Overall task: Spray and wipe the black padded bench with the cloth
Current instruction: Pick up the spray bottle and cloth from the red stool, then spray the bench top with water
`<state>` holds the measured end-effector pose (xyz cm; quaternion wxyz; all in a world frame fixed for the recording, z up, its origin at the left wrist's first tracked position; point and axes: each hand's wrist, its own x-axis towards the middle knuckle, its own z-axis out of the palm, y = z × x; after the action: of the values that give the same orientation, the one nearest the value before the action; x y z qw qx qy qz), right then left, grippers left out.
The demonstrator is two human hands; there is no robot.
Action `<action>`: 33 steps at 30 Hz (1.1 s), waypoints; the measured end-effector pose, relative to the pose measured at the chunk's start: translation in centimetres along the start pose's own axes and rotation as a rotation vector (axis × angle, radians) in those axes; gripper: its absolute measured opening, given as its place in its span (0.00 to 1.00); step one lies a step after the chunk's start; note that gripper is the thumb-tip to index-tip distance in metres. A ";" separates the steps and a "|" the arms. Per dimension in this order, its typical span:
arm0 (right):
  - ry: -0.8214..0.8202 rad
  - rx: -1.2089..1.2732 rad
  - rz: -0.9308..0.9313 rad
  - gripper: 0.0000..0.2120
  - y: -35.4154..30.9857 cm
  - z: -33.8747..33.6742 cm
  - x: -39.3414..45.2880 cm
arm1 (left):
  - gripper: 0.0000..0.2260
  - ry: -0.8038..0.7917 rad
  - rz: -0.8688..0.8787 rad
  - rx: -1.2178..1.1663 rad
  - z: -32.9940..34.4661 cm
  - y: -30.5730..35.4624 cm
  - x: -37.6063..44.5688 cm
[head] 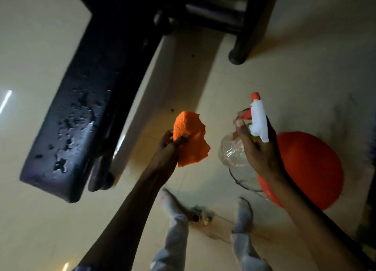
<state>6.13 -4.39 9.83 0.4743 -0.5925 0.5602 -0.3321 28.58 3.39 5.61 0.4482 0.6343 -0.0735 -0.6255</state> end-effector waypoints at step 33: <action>-0.761 -0.229 -0.019 0.31 -10.0 34.5 30.5 | 0.20 0.448 0.153 -0.481 -21.7 25.5 24.5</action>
<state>46.19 -28.50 3.62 0.5756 -0.7275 0.3722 -0.0288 64.21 -17.32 0.61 0.6360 0.6245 0.1291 -0.4345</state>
